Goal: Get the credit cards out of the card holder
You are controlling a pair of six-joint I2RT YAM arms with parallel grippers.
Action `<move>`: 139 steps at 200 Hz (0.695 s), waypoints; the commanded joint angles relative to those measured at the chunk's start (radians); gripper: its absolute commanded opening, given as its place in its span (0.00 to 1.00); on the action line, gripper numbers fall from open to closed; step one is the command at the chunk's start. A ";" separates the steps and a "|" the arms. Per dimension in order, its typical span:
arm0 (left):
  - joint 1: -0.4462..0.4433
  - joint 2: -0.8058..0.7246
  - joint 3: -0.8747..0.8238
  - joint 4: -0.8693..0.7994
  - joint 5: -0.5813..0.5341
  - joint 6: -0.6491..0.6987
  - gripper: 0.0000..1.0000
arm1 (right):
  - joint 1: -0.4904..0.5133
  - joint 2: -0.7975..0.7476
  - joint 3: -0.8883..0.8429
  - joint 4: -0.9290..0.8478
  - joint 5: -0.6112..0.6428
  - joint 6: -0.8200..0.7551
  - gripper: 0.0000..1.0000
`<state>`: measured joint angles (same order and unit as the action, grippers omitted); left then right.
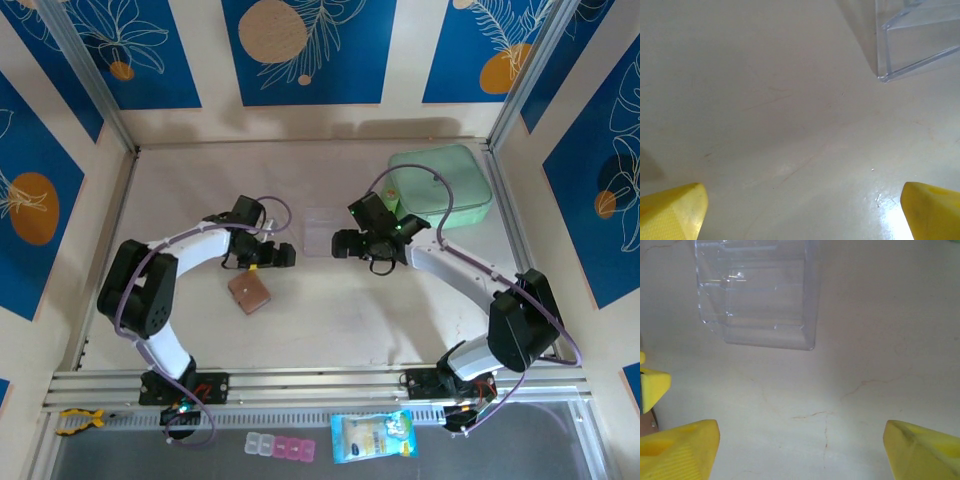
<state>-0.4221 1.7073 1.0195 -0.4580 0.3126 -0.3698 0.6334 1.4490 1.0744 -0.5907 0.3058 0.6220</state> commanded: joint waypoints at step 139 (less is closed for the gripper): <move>-0.219 -0.304 -0.239 -0.198 -0.157 -0.183 1.00 | -0.026 -0.102 -0.094 0.003 -0.057 0.004 0.85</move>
<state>-0.5709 1.4265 0.8009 -0.6159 0.1997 -0.4706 0.6128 1.3666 1.0000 -0.5903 0.2806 0.6220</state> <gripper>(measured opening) 0.998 0.855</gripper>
